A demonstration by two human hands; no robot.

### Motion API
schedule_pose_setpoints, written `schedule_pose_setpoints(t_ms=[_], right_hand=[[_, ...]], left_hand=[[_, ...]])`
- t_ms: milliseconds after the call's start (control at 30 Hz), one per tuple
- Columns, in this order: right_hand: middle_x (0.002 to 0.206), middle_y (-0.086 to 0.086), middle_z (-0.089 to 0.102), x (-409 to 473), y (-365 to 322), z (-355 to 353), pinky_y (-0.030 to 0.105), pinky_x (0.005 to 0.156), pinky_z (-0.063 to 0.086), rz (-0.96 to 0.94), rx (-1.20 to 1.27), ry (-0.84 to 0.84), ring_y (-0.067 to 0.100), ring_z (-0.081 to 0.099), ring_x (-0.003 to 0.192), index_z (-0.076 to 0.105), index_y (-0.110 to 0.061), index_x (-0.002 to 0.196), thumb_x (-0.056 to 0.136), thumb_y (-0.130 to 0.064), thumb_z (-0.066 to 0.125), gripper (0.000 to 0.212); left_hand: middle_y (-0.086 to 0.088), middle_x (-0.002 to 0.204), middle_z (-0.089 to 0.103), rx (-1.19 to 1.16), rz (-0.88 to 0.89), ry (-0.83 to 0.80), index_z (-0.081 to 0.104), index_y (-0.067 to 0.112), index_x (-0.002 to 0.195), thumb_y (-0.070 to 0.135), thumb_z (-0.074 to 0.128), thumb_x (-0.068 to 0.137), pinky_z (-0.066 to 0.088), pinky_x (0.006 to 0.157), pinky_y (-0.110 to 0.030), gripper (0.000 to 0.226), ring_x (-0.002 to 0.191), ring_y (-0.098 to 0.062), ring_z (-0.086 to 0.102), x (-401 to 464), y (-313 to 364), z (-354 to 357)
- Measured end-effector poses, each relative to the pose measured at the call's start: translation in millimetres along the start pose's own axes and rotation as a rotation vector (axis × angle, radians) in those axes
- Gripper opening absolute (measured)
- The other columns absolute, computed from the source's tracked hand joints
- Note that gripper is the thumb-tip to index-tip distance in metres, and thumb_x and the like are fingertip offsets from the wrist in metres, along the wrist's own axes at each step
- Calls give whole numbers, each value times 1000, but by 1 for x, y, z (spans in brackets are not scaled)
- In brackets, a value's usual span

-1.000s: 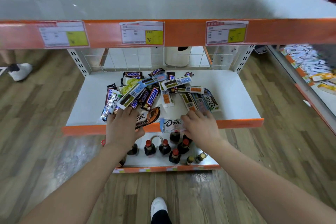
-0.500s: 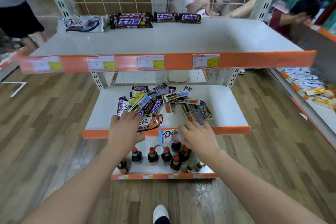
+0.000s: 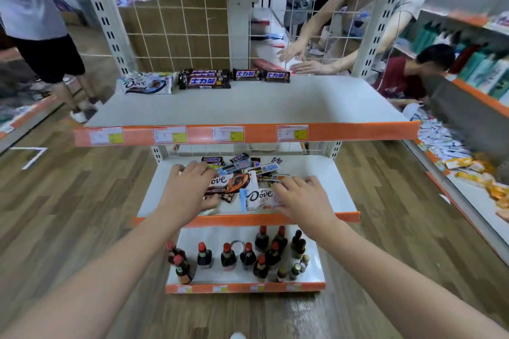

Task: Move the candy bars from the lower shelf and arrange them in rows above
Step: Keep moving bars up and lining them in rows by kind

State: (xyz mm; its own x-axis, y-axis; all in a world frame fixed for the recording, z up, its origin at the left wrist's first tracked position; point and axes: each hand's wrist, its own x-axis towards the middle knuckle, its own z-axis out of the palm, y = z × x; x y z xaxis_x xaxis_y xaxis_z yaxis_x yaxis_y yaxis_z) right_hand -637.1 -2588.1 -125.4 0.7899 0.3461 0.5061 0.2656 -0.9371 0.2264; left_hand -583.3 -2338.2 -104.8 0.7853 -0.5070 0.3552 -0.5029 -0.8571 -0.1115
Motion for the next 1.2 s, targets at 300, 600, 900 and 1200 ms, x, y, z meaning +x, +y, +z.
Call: schedule_pose_setpoints(t_ms=[300, 600, 900, 1200], right_hand=[[74, -3, 65, 46, 30, -32, 31, 65, 50, -5, -81, 87, 19, 64, 68, 67, -20, 75, 51, -37, 84, 34], [78, -1, 69, 90, 52, -45, 32, 63, 49, 12, -35, 146, 21, 66, 68, 71, -20, 83, 57, -31, 83, 31], [77, -3, 67, 141, 70, -29, 32, 64, 50, -7, -102, 85, 20, 64, 65, 71, -22, 82, 47, -37, 88, 42], [76, -6, 62, 205, 93, -4, 32, 74, 34, -53, -200, 106, 15, 62, 69, 68, -26, 82, 52, -50, 83, 42]], left_hand=[[-4, 86, 65, -17, 34, 104, 69, 15, 94, 32, 84, 48, 47, 70, -43, 51, 80, -26, 64, 47, -8, -46], [-2, 90, 65, -14, 11, 114, 68, 15, 97, 32, 87, 52, 44, 72, -41, 51, 82, -27, 62, 84, -26, -64], [-2, 119, 57, -67, -90, 85, 59, 19, 121, 32, 66, 77, 32, 90, -42, 46, 115, -25, 48, 128, -54, -63], [-6, 108, 60, -62, -66, 96, 64, 14, 113, 25, 75, 68, 36, 88, -51, 47, 106, -32, 53, 173, -100, -52]])
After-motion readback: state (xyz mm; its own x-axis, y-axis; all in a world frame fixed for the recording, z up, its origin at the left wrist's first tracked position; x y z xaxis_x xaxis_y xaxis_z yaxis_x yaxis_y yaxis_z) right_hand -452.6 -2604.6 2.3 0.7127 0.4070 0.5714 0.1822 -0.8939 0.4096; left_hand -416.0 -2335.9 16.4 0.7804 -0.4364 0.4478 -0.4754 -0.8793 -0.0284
